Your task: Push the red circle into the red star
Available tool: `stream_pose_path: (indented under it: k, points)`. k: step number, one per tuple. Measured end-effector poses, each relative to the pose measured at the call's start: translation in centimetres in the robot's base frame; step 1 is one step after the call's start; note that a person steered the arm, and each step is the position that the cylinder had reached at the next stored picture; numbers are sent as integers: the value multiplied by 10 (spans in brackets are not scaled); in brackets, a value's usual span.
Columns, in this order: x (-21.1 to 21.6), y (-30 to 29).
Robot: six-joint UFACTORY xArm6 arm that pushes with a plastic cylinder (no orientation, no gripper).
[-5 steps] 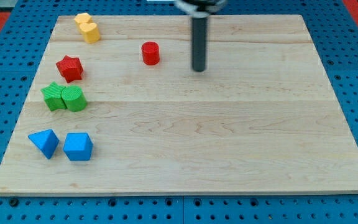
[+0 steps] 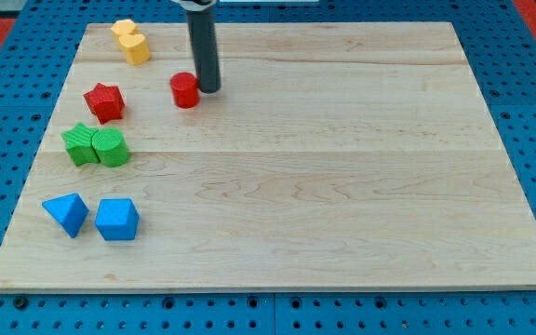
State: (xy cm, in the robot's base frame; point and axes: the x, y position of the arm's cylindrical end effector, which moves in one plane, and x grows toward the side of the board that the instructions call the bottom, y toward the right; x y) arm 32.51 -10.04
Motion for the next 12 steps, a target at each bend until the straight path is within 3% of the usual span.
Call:
stream_pose_path:
  k: [2,4,7,9,11,12]
  points:
    - [26,-63]
    - [32,39]
    - [34,60]
    - [23,-5]
    - [2,70]
    - [36,102]
